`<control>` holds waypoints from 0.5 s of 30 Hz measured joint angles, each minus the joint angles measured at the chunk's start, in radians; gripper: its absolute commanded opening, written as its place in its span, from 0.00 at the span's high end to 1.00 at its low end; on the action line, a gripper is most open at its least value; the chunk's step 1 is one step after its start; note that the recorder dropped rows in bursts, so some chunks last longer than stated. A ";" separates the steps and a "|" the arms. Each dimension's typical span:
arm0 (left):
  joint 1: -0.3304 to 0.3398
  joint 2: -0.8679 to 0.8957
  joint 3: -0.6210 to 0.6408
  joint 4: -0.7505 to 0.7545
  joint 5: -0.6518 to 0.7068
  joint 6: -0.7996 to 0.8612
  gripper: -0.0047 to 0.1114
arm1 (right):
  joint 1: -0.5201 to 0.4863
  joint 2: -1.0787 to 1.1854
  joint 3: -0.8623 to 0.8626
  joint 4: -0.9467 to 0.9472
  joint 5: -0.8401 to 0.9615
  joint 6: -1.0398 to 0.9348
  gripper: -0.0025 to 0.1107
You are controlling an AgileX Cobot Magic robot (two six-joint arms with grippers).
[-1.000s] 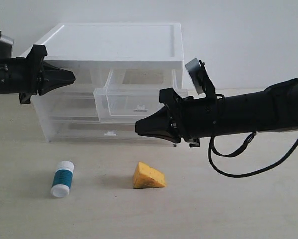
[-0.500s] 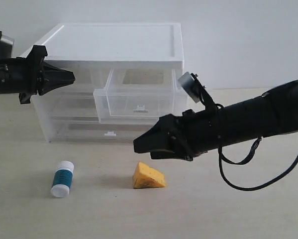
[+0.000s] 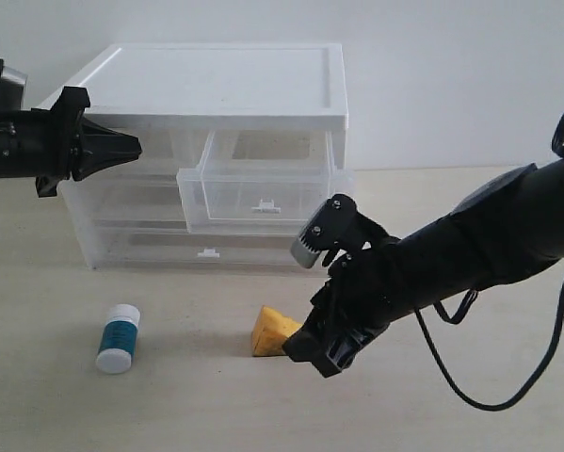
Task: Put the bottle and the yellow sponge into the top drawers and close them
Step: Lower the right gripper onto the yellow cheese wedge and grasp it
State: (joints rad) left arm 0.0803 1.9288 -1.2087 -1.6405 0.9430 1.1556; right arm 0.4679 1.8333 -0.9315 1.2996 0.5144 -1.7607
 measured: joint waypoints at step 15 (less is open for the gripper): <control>0.000 0.000 0.000 0.002 0.000 0.000 0.93 | 0.040 0.122 -0.017 0.181 -0.111 -0.354 0.41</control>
State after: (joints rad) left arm 0.0803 1.9288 -1.2087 -1.6385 0.9430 1.1556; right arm 0.5082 1.9553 -0.9486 1.4810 0.4036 -2.1143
